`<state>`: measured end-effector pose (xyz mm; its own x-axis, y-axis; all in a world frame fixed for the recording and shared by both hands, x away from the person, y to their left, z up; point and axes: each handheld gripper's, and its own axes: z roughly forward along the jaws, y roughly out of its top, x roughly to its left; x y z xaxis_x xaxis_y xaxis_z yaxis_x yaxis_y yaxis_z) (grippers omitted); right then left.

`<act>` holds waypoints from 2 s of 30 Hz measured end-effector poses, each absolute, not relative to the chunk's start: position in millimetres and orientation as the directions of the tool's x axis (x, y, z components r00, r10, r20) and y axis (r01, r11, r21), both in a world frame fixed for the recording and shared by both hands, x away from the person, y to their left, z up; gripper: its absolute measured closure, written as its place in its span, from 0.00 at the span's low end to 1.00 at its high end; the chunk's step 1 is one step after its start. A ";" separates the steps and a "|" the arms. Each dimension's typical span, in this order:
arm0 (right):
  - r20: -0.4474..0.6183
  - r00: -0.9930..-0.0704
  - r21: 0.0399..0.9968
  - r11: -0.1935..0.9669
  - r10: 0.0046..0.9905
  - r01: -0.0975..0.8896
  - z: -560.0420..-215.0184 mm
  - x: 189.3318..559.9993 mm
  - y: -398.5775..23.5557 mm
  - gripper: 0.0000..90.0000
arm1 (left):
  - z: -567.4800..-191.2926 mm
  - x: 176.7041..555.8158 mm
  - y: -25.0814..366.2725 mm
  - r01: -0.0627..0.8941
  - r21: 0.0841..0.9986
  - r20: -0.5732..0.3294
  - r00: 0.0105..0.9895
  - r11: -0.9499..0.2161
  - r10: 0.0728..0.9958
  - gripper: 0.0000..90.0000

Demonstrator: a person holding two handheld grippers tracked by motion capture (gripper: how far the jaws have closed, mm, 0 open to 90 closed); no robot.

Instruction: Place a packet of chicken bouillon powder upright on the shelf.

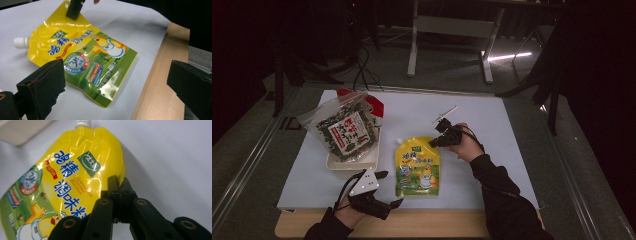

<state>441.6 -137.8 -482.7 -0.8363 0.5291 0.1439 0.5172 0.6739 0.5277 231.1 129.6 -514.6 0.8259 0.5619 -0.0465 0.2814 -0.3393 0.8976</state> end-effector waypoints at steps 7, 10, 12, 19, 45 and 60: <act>0.095 -0.868 0.586 0.678 0.487 0.444 -459.8 427.8 -140.6 1.00 | -515.0 231.5 129.2 0.283 0.895 -0.044 0.825 -0.344 0.563 0.03; 0.079 -0.878 0.609 0.674 0.472 0.418 -451.3 421.1 -140.9 1.00 | -515.2 231.3 129.2 0.285 0.895 -0.046 0.825 -0.344 0.564 0.03; 0.058 -0.885 0.623 0.676 0.461 0.394 -444.9 414.6 -140.4 1.00 | -515.1 231.4 129.4 0.284 0.895 -0.044 0.824 -0.344 0.565 0.03; 0.025 -0.913 0.678 0.664 0.407 0.315 -421.7 393.2 -142.0 1.00 | -513.5 233.3 132.4 0.290 0.894 -0.042 0.812 -0.341 0.582 0.03; -0.086 -0.967 0.761 0.643 0.238 0.090 -387.1 325.1 -153.6 1.00 | -490.1 259.8 144.9 0.370 0.882 -0.077 0.723 -0.292 0.686 0.40; -0.037 -0.980 0.772 0.629 0.198 0.098 -390.7 319.2 -157.4 0.97 | -485.2 258.6 142.3 0.272 0.903 -0.006 0.782 -0.332 0.624 0.66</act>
